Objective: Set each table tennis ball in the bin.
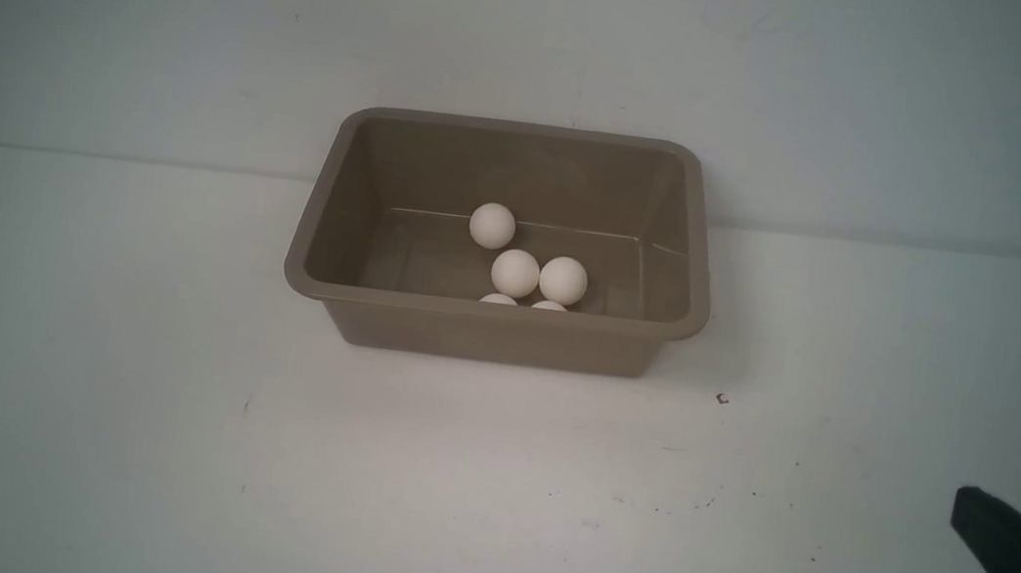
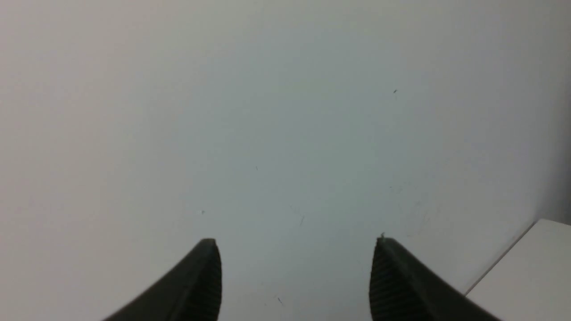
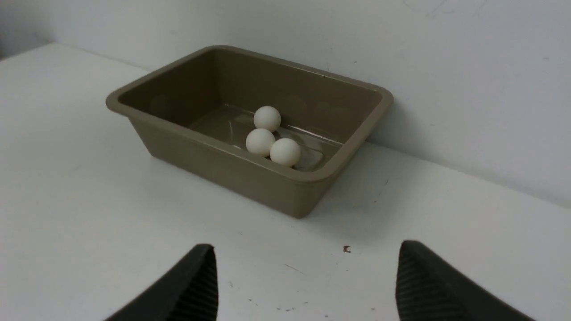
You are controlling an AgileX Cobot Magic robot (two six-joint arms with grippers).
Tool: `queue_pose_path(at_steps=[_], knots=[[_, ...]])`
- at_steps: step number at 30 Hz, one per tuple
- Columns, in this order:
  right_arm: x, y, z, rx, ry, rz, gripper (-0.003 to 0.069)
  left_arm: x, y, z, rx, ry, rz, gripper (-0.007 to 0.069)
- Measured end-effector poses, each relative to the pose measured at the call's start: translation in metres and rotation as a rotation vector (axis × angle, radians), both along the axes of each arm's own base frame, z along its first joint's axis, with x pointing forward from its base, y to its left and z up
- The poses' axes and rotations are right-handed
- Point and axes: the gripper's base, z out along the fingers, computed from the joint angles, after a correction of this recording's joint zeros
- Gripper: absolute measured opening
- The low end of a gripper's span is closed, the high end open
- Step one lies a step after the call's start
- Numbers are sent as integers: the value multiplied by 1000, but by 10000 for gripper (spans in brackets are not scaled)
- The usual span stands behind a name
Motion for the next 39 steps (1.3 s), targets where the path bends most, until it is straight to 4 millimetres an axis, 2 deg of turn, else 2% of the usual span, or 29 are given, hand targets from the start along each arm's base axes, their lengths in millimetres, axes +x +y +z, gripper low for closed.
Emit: queue_pose_path(at_steps=[2,8,14,15,22,25,28,34,39], knots=[[-9,-1,2,-82,-53,21,483,0,-1,0,0,-1,-8,405],[-32,-9,9,-181,-173,-7,482,-3,-3,0,1,-4,-44,405],[-52,-16,10,-360,-274,-59,482,-6,-6,0,-3,-4,-91,405],[-57,-19,10,-432,-307,-80,482,-6,-7,1,-6,-2,-100,405],[-63,-29,4,-710,-337,-125,482,-7,-7,1,-10,2,-102,405],[-60,-32,-12,-780,-309,-130,482,-7,-7,2,-10,1,-102,405],[-57,-34,-44,-817,-237,-103,482,-7,-7,2,-10,0,-103,405],[-61,-36,-88,-891,-134,-47,482,-7,-7,2,-13,3,-103,405],[-67,-40,-100,-997,-57,-5,482,-7,-7,2,-14,4,-103,405]])
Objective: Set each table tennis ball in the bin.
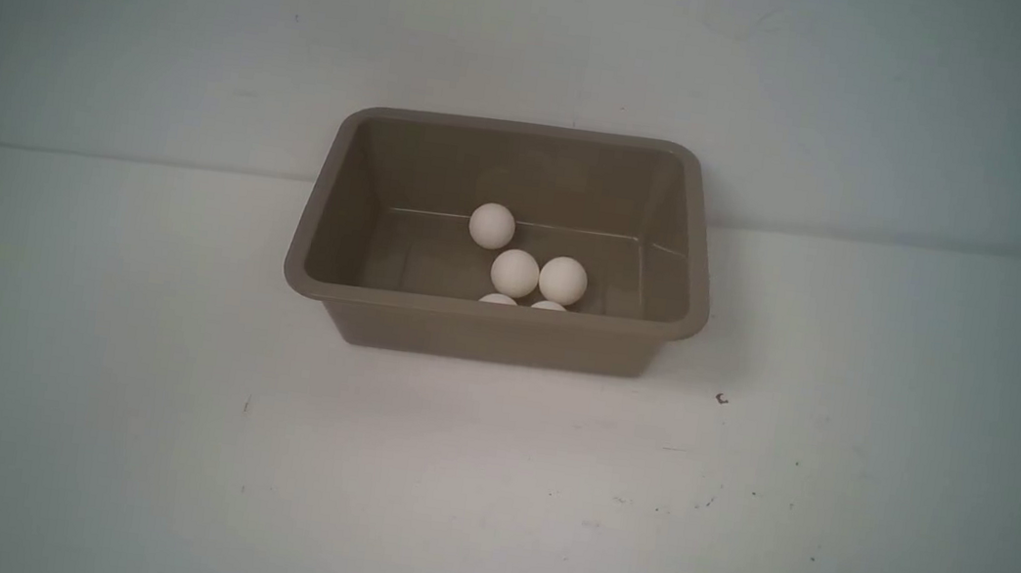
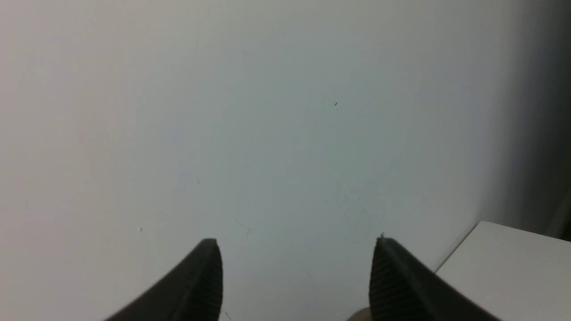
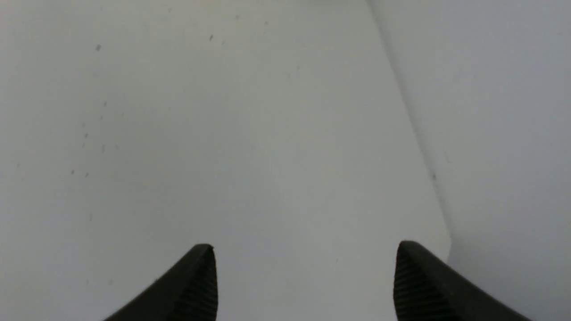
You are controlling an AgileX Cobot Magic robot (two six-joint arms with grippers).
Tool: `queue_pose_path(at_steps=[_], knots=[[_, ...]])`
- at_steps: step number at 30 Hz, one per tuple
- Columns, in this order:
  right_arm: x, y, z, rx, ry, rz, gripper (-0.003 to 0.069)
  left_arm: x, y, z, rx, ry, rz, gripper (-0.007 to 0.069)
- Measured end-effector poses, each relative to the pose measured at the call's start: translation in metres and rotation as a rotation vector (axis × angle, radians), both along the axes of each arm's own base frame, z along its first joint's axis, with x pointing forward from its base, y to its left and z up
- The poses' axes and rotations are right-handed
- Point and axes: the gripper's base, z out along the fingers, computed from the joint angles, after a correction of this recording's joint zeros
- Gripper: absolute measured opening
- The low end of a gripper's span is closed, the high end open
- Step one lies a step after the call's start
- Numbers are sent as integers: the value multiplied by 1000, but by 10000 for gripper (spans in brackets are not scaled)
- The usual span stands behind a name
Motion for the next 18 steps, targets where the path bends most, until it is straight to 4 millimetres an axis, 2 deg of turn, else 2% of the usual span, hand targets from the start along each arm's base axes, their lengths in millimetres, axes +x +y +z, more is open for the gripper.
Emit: queue_pose_path(at_steps=[7,18], knots=[[-2,-4,-4,-74,46,-10,482,0,0,0,0,0,0,405],[2,-8,-6,-143,-13,-24,482,0,0,0,-11,10,-1,405]])
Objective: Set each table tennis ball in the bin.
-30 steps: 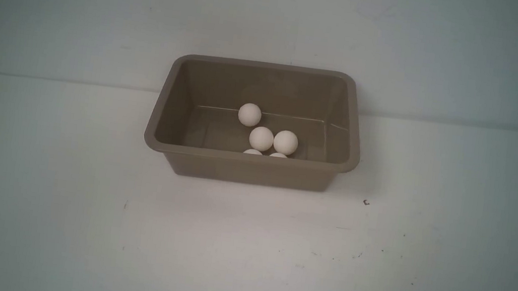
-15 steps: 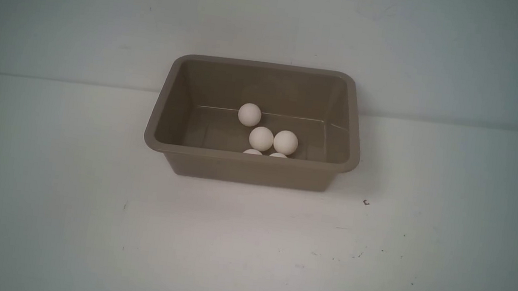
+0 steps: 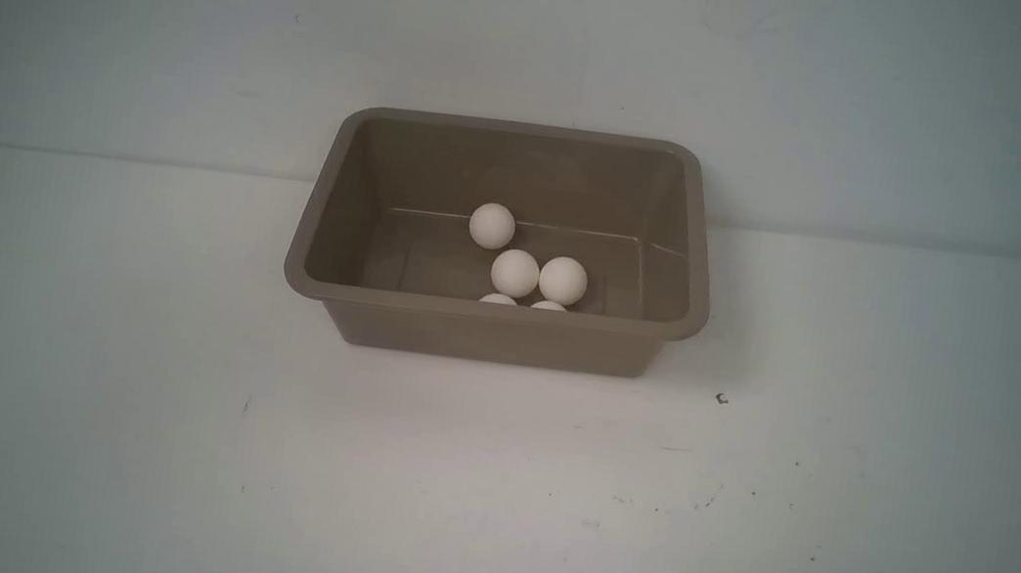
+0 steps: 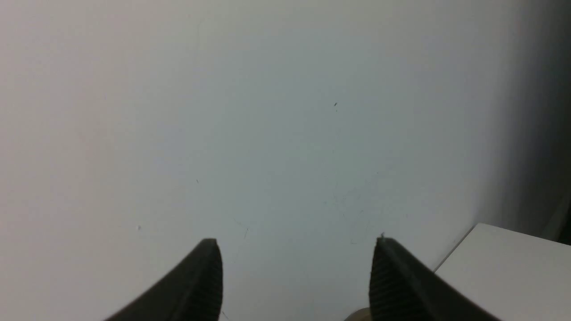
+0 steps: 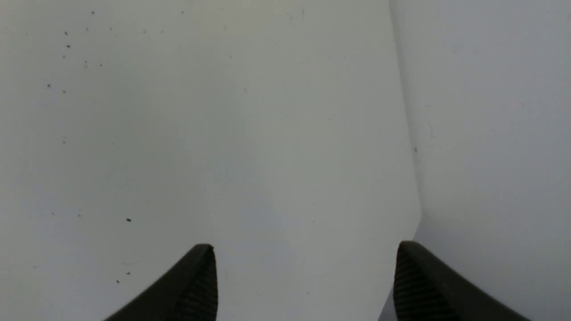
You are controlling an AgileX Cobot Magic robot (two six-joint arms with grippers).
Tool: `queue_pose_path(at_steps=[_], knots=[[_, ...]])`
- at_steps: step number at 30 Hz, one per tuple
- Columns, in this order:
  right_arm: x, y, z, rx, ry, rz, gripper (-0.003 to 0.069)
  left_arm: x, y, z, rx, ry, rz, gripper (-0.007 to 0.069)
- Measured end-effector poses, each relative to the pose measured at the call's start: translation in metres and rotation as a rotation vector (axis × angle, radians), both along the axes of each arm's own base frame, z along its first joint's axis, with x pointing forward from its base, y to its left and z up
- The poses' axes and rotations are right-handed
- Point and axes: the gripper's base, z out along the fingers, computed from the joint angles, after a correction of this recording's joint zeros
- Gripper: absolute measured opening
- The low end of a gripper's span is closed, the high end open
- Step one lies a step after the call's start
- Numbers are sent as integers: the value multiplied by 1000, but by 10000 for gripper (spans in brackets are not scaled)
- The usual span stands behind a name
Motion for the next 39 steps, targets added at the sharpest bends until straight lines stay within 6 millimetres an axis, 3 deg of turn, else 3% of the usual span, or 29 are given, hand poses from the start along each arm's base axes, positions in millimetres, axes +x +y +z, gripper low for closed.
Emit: queue_pose_path(at_steps=[21,32,39], knots=[[0,0,0,-3,-1,0,482,0,0,0,-8,8,-1,405],[0,12,0,237,1,34,482,0,0,0,-8,8,-1,405],[0,14,0,275,4,40,482,0,0,0,-8,8,-1,405]])
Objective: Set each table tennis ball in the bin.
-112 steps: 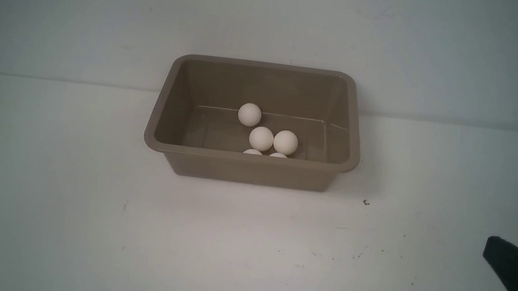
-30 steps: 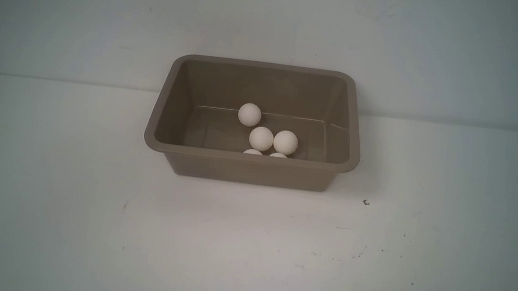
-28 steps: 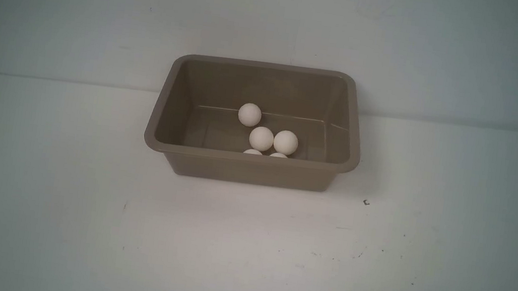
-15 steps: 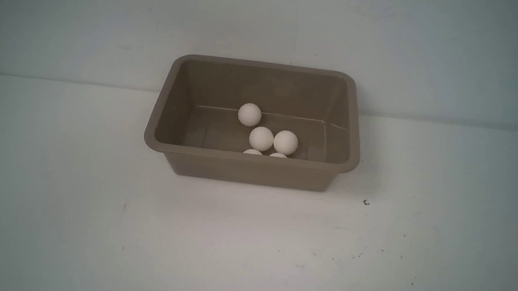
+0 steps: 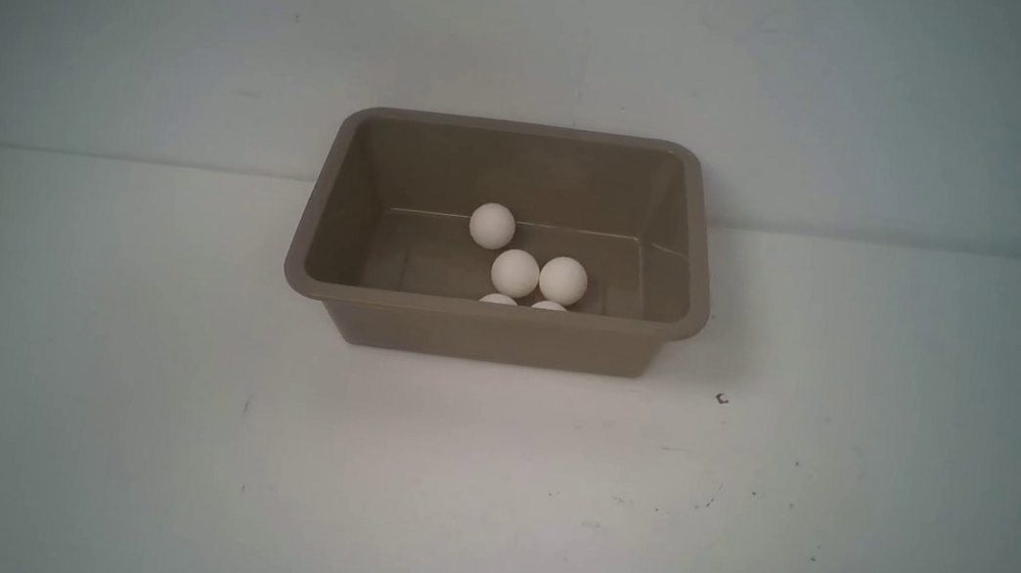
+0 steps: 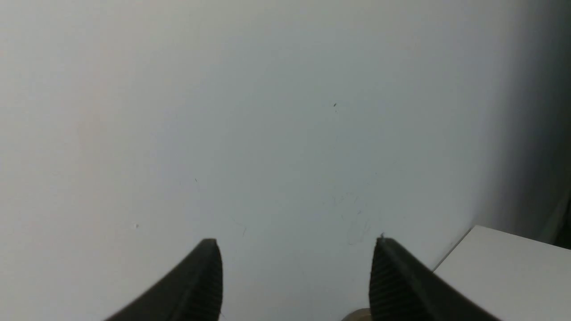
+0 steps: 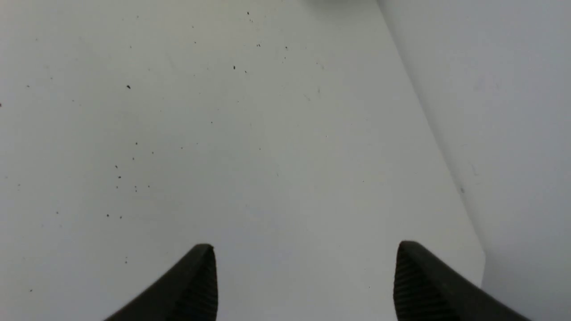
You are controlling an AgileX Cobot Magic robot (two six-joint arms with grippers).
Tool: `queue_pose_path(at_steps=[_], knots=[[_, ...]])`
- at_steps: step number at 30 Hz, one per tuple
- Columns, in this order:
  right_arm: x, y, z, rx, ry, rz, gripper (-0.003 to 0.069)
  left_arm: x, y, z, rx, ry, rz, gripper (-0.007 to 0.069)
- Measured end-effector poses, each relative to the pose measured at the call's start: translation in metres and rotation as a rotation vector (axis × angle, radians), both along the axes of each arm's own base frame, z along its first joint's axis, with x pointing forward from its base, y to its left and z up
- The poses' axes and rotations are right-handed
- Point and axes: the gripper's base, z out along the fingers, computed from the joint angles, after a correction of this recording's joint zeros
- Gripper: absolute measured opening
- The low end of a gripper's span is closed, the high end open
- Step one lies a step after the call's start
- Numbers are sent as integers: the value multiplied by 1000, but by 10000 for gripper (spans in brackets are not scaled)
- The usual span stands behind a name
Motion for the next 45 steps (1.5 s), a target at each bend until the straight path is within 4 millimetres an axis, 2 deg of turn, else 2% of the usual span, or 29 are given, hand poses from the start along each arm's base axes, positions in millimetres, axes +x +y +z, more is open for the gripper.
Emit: queue_pose_path(at_steps=[35,45], knots=[[0,1,0,23,3,4,482,0,0,0,-7,7,-1,405],[0,1,0,25,3,4,482,0,0,-3,-183,230,-18,405]])
